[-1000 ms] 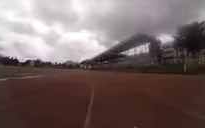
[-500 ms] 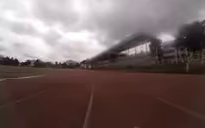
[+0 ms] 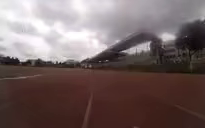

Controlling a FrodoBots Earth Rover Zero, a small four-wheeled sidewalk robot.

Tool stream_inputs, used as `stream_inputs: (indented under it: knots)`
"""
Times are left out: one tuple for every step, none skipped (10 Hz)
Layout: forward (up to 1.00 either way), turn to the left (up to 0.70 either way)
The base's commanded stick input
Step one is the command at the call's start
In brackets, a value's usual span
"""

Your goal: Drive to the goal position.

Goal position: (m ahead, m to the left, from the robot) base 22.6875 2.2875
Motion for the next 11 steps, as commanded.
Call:
stream_inputs:
  knots:
    - [0.7,0.0]
    - [0.7,0.0]
    - [0.7,0.0]
    - [0.7,0.0]
    - [0.7,0.0]
    - [0.7,0.0]
    - [0.7,0.0]
    - [0.7,0.0]
    - [0.7,0.0]
    - [0.7,0.0]
    - [0.7,0.0]
